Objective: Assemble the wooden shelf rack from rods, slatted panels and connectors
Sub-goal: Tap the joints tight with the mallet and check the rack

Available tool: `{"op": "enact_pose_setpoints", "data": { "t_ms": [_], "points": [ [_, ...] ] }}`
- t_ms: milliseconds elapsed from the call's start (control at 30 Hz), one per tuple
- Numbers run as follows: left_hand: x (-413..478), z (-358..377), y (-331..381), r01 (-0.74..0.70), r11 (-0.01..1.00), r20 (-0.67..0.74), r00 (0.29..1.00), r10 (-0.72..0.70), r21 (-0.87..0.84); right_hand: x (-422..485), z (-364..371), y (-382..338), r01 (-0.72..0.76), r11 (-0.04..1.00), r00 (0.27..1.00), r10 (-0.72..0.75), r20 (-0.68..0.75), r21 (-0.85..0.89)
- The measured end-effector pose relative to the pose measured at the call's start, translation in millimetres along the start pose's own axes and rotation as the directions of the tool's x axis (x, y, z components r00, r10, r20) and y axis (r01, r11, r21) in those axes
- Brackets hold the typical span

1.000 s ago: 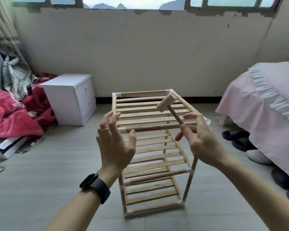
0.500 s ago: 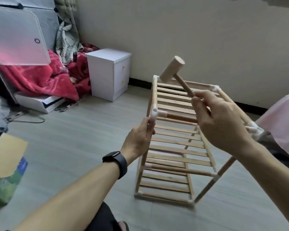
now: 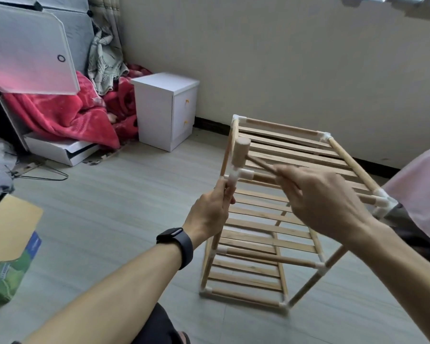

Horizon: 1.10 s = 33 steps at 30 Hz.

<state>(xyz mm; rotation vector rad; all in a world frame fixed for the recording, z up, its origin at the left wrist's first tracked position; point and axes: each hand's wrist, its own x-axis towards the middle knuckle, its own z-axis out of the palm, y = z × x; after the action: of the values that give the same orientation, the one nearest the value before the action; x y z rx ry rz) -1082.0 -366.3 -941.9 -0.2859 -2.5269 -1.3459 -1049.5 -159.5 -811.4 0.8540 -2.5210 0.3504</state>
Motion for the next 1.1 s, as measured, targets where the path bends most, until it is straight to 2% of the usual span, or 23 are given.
{"op": "enact_pose_setpoints", "data": {
  "t_ms": [67,100,133,200,233,267,333,367,400,433,500,533,633,667,767,800,867,900,967,1000,1033,1100],
  "points": [
    [0,0,0,0.000,1.000,-0.004,1.000,0.000,-0.003,2,-4,2,-0.008,0.997,0.976,0.023,-0.219,0.073],
    [1,0,0,-0.002,1.000,-0.007,1.000,0.002,-0.001,1,-5,2,-0.011,0.996,0.969,0.034,-0.246,0.093],
    [1,0,0,-0.002,1.000,-0.008,1.000,0.002,0.002,-1,-3,-2,0.002,0.997,0.979,0.013,-0.204,0.075],
    [0,1,-1,0.005,1.000,-0.005,1.000,-0.005,0.003,-7,6,-8,0.016,1.000,1.000,-0.016,0.027,0.004],
    [0,1,-1,0.008,1.000,-0.001,1.000,-0.008,0.000,-8,7,-7,0.003,1.000,0.998,-0.002,0.063,-0.008],
    [0,1,-1,0.011,1.000,0.002,1.000,-0.011,-0.004,-7,7,-3,-0.013,1.000,1.000,0.013,0.005,0.000],
    [0,1,-1,0.011,1.000,-0.003,1.000,-0.011,-0.007,-5,2,1,-0.013,0.997,0.979,0.030,-0.202,0.082],
    [0,1,-1,0.010,1.000,-0.004,1.000,-0.010,-0.005,-6,2,0,-0.007,0.995,0.968,0.032,-0.250,0.103],
    [1,1,0,0.009,1.000,-0.003,1.000,-0.009,-0.002,-8,3,-4,0.004,0.997,0.973,0.014,-0.230,0.077],
    [1,1,0,0.010,1.000,-0.003,1.000,-0.010,0.000,-9,6,-9,0.026,0.999,0.990,-0.021,-0.137,0.038],
    [1,2,0,0.015,1.000,-0.003,1.000,-0.015,0.001,-12,9,-13,0.048,0.997,0.998,-0.050,0.039,0.069],
    [1,2,1,0.017,1.000,-0.004,1.000,-0.017,0.005,-9,8,-10,0.037,0.992,0.999,-0.039,0.010,0.120],
    [1,1,0,0.021,1.000,-0.007,1.000,-0.021,0.008,-3,4,-4,-0.003,0.971,0.965,0.066,-0.253,0.240],
    [1,2,0,0.019,1.000,-0.004,1.000,-0.019,0.006,-3,6,-4,-0.022,0.972,0.962,0.084,-0.259,0.232],
    [0,2,-1,0.005,1.000,0.004,1.000,-0.005,0.001,-7,17,0,-0.110,0.976,0.994,0.105,0.038,0.186],
    [0,2,-1,0.004,1.000,0.007,1.000,-0.004,-0.003,-7,17,0,-0.121,0.968,0.992,0.125,-0.001,0.218],
    [1,1,-1,0.006,1.000,0.008,1.000,-0.006,-0.010,-7,14,1,-0.069,0.966,0.973,0.120,-0.197,0.248],
    [1,1,-1,0.006,1.000,0.009,1.000,-0.006,-0.010,-9,14,1,-0.053,0.974,0.970,0.102,-0.221,0.219],
    [1,1,-2,0.007,1.000,0.006,1.000,-0.007,-0.009,-11,18,-4,-0.043,0.993,0.994,0.054,-0.096,0.110],
    [1,1,-2,0.007,1.000,0.004,1.000,-0.007,-0.010,-12,22,-3,-0.074,0.992,0.997,0.076,-0.017,0.101],
    [1,1,-1,0.005,1.000,0.002,1.000,-0.005,-0.009,-12,24,1,-0.117,0.984,0.993,0.118,0.002,0.136],
    [2,1,-2,0.003,1.000,-0.019,1.000,-0.003,-0.001,-9,27,10,-0.222,0.934,0.967,0.247,-0.057,0.279]
  ]
}}
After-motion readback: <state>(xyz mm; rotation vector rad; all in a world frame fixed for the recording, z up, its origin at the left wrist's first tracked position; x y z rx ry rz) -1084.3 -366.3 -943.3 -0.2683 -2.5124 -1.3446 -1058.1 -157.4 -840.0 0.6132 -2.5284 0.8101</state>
